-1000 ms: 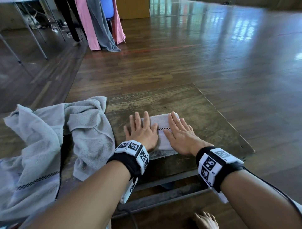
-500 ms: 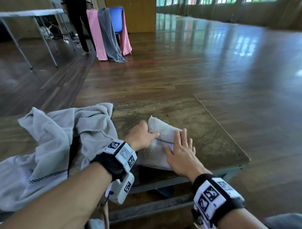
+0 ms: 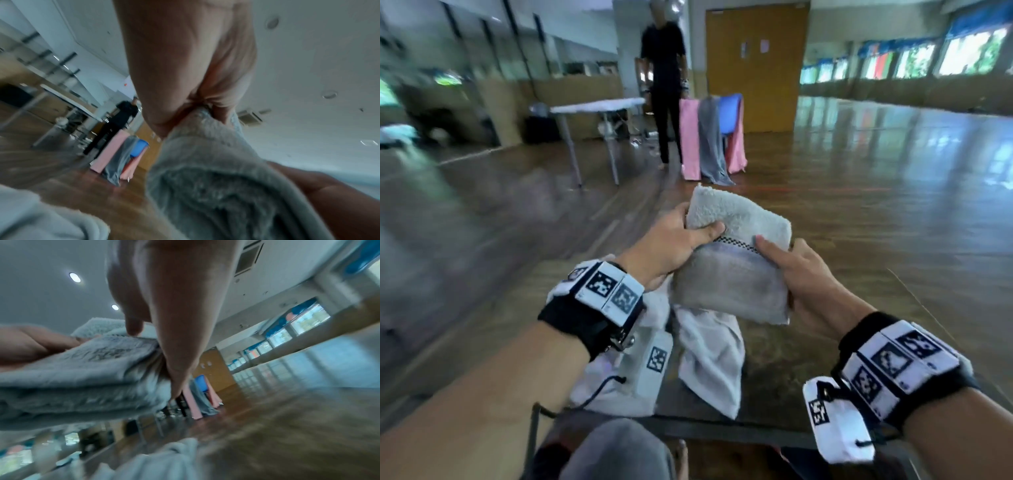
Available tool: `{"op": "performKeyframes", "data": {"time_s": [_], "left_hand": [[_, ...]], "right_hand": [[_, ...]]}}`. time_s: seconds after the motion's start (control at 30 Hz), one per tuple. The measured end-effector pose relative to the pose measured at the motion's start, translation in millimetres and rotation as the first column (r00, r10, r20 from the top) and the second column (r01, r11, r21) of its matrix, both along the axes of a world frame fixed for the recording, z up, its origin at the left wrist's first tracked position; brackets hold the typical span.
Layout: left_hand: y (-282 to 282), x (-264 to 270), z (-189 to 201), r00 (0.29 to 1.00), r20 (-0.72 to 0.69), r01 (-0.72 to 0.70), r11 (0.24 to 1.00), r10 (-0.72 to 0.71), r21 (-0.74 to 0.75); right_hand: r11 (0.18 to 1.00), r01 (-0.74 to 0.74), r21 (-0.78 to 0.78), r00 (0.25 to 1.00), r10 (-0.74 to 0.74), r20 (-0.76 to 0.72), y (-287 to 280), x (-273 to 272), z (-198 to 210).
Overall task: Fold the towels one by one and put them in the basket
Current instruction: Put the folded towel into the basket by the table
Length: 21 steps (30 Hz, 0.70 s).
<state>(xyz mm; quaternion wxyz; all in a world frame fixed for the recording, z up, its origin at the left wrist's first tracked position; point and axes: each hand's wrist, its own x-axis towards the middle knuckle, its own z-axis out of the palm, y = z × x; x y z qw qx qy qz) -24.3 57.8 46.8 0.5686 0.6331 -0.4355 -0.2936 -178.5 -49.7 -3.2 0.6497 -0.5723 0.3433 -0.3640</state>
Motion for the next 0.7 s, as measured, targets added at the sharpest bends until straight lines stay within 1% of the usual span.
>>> {"op": "performKeyframes", "data": {"time_s": [0.07,0.1,0.17,0.27,0.33,0.4,0.47,0.57,0.7], "left_hand": [[36,25,12,0.994,0.002,-0.106,0.993,0.107,-0.049],[50,35,14,0.988,0.01,-0.152,0.986,0.153,-0.065],[100,64,16,0.96,0.017,-0.277,0.955,0.28,-0.102],[178,99,6,0.899,0.008,-0.434,0.894,0.438,-0.115],[230,117,-11,0.851,0.008,-0.523,0.849,0.525,-0.076],[275,134,-35,0.81,0.022,-0.587,0.81,0.587,0.0],[313,150,-65,0.785,-0.012,-0.614,0.781,0.619,0.111],[358,168,-117,0.769,-0.094,-0.59,0.758,0.633,0.276],[393,183,-192,0.731,-0.096,-0.585,0.693,0.676,0.421]], "right_hand": [[0.993,-0.018,-0.116,1.0,0.016,-0.013,21,33,21],[0.987,-0.051,-0.151,0.999,0.05,-0.012,29,45,27],[0.958,-0.179,-0.223,0.984,0.176,-0.032,63,84,38],[0.885,-0.326,-0.332,0.945,0.296,-0.139,120,138,40],[0.837,-0.43,-0.338,0.902,0.38,-0.205,161,169,29],[0.796,-0.509,-0.328,0.856,0.431,-0.284,201,195,12],[0.768,-0.571,-0.292,0.811,0.472,-0.344,235,214,-13],[0.705,-0.688,-0.171,0.703,0.588,-0.4,276,235,-63],[0.636,-0.772,-0.001,0.566,0.686,-0.458,310,253,-138]]}}
